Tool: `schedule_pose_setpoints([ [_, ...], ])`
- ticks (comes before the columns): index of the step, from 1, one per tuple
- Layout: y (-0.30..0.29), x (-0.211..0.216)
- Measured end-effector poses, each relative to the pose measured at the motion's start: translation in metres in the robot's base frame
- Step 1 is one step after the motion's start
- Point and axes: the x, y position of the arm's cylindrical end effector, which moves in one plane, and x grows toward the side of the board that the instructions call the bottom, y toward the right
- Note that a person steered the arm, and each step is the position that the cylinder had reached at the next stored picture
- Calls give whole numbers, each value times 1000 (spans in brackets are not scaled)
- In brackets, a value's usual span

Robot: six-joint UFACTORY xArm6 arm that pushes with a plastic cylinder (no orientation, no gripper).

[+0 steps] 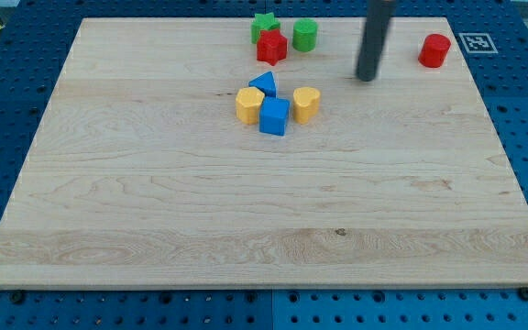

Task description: Push the red circle into the red star

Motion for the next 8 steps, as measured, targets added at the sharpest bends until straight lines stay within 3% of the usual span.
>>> schedule_pose_setpoints([
  [2,163,0],
  [3,172,-5],
  [4,163,-45],
  [5,150,-56],
  [8,115,-43],
])
